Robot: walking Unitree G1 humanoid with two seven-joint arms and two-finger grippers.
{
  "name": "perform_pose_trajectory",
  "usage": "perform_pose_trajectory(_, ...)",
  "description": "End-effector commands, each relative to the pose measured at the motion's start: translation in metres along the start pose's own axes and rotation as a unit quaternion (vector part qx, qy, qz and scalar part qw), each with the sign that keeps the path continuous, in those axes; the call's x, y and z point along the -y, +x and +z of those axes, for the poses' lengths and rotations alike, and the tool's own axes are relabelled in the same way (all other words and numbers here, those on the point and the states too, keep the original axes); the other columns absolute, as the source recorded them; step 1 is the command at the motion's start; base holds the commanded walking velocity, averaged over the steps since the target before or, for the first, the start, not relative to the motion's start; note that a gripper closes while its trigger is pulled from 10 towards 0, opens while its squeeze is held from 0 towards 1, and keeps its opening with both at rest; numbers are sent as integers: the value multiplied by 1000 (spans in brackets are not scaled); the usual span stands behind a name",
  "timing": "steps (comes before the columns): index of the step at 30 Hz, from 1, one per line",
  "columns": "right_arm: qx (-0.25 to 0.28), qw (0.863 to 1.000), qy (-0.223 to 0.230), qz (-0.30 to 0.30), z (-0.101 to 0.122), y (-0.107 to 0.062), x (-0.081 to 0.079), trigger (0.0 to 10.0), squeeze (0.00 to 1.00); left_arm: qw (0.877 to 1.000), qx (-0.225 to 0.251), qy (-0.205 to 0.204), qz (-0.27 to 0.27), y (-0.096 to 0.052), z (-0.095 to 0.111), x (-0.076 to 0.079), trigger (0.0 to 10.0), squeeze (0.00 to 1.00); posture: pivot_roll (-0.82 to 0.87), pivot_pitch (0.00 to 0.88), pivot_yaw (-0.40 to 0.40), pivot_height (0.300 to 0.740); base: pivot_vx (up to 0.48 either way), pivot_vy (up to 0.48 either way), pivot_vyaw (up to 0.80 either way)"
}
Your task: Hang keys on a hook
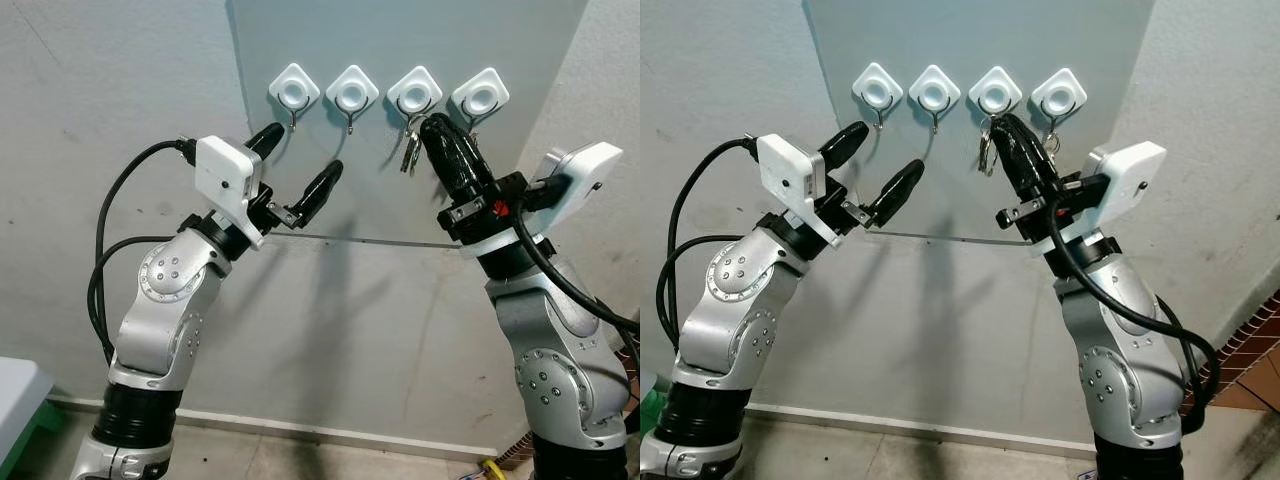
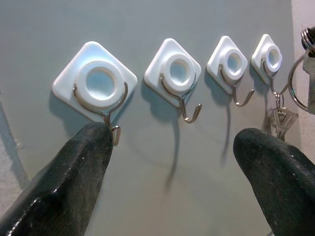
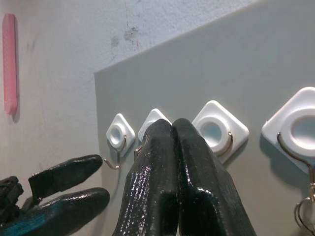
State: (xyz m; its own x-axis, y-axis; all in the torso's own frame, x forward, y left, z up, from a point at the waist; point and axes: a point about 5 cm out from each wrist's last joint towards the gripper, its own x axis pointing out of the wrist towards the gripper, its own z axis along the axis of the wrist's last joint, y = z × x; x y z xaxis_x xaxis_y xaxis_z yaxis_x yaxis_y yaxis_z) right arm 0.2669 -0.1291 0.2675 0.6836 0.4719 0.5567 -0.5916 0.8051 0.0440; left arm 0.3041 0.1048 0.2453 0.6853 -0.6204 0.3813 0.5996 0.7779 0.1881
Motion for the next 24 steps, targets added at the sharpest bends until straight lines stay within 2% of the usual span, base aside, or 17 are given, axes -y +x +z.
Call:
perform_pose_trajectory(1, 15, 1000, -3, 14, 9, 5, -3, 10000, 0, 1000, 10, 5, -12, 4, 8, 3, 10000, 0, -71, 0, 33, 740, 0, 0, 0)
perform_pose_trajectory(6, 13, 1000, -2, 13, 7, 6, -3, 10000, 0, 1000, 10, 5, -12, 4, 8, 4, 10000, 0, -69, 0, 32, 740, 0, 0, 0)
perform_pose_trajectory(24, -29, 999, 12, -36, -20, 5, 5, 10000, 0, 1000, 20, -2, -16, 6, 17, 10, 10000, 0, -53, 0, 28, 740, 0, 0, 0)
